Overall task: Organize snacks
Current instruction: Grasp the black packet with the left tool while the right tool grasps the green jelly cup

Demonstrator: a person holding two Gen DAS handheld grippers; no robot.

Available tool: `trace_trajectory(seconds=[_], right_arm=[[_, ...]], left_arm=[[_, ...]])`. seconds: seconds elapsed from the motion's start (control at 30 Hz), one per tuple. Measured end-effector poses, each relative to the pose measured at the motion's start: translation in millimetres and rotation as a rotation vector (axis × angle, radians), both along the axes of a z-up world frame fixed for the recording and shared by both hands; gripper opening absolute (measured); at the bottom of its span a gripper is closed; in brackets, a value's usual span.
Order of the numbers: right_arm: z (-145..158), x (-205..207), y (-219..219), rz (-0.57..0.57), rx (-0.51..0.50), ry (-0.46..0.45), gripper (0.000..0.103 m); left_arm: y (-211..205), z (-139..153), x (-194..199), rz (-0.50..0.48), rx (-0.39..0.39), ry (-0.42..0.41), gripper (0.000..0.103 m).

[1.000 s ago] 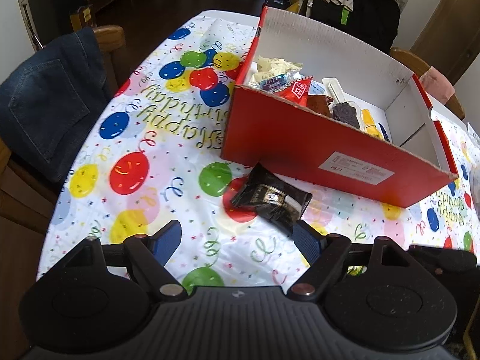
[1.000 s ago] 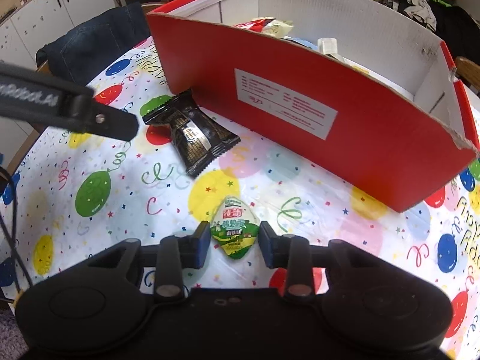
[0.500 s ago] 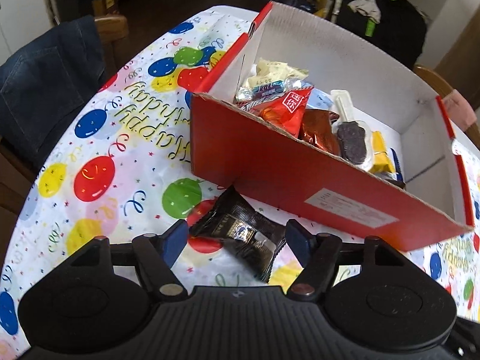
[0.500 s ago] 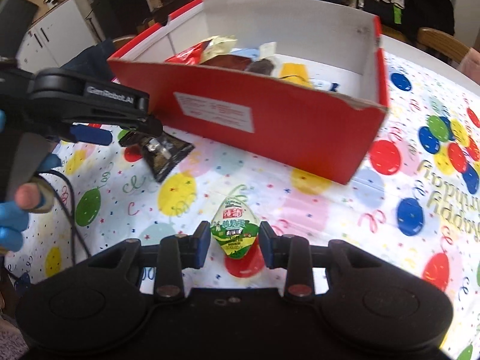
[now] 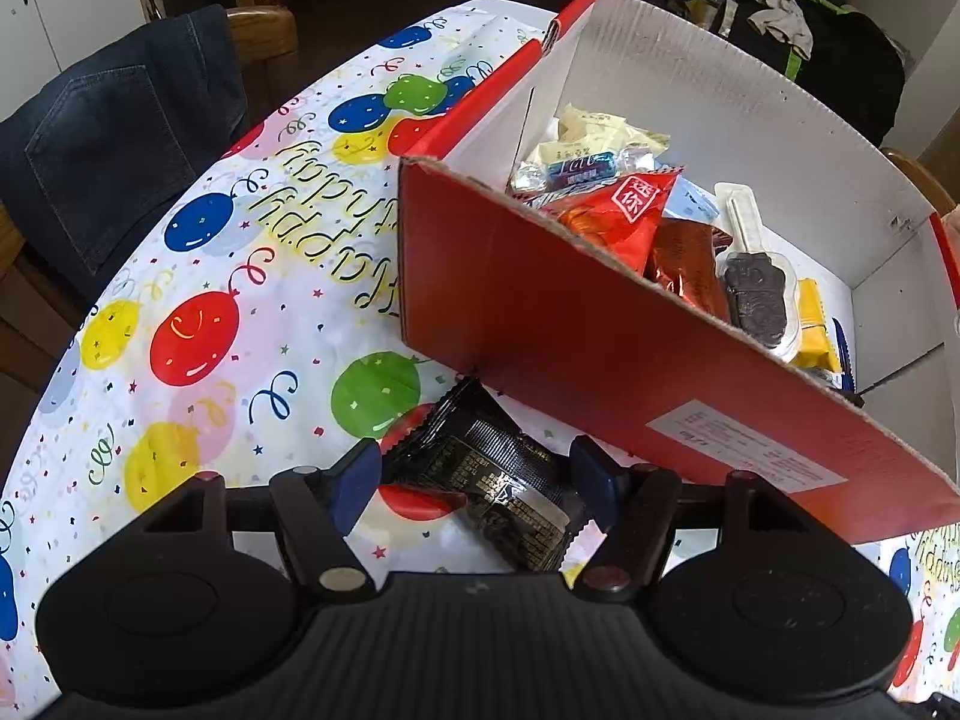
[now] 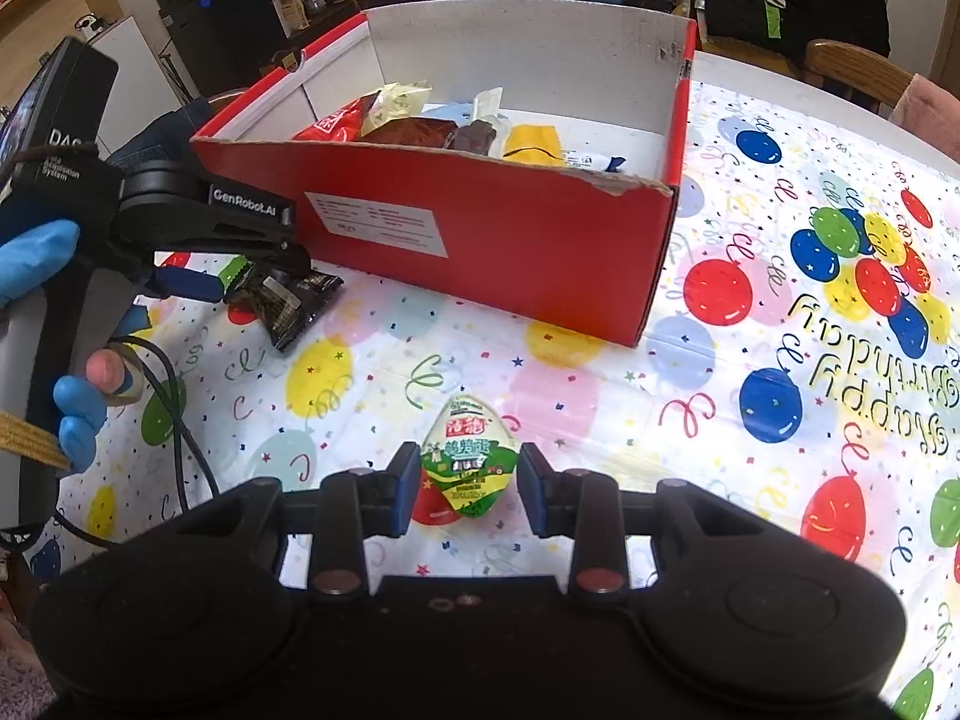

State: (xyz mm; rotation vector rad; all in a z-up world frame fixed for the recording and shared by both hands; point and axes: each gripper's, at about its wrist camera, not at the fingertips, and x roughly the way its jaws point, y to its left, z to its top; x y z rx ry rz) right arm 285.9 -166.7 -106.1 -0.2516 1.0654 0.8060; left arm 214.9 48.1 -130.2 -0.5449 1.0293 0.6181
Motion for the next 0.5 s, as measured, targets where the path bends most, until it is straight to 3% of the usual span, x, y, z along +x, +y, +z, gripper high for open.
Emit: trace_trajectory(seconds=[0.23,0.27,0.37,0.5], right_arm=[[-1,1,1,0.004,0.01,0.003,0.033],[-1,0,2,0.006,0.013,0.005,0.033],[-1,-1,3,0.012,0.018,0.006,0.033],[1,-3,5,0.017,0.025,0.004,0.033]], left_arm=[[6,1,-18,-0.002,0.006,0.006,0.065],[9,2,-21,-0.003,-0.007,-0.001,0.062],[16,0,-31,-0.003,-0.068,-0.009,0.039],[23,-1,-41,0.013,-0.1,-0.025,0.034]])
